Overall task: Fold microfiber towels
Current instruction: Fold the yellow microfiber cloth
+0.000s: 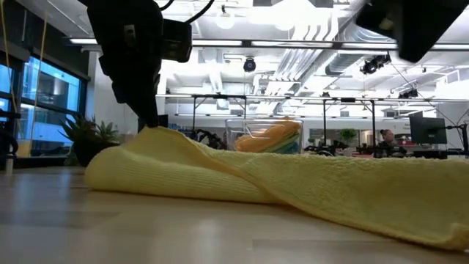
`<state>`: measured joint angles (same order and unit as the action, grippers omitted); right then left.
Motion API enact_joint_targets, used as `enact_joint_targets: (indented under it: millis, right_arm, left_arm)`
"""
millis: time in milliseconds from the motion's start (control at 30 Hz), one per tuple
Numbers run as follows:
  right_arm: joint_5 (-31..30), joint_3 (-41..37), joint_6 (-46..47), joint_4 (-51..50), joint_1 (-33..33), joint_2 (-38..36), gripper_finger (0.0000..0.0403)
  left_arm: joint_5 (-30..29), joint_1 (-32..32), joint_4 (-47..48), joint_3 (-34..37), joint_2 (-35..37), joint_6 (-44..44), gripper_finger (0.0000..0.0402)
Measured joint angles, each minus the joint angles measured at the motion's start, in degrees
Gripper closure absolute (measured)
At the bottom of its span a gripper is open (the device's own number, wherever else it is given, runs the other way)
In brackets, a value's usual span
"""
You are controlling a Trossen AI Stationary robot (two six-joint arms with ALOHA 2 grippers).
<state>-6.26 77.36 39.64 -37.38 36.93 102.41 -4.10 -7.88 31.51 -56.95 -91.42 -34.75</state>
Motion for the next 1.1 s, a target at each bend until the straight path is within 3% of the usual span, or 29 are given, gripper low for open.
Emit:
enact_joint_targets:
  millis: [200, 433, 767, 1100]
  right_arm:
    - [-2.09, 10.29, -10.15, -0.37, 1.66, 12.81, 0.021]
    - [-0.52, 18.33, -11.21, -3.73, 1.88, 22.37, 0.0211]
    - [0.54, 18.99, -4.5, -8.74, 2.25, 24.54, 0.0218]
    - [0.03, 18.93, -3.5, -8.24, 2.4, 24.77, 0.0311]
  left_arm:
    - [1.31, 0.0, 0.08, 0.0, 0.0, -0.14, 0.0401]
    - [1.36, 0.0, 0.09, 0.0, 0.0, 0.43, 0.0401]
    - [2.01, 0.0, 0.11, 0.0, 0.0, 1.06, 0.0401]
    - [1.99, -0.02, 0.09, 0.0, 0.0, 1.04, 0.0401]
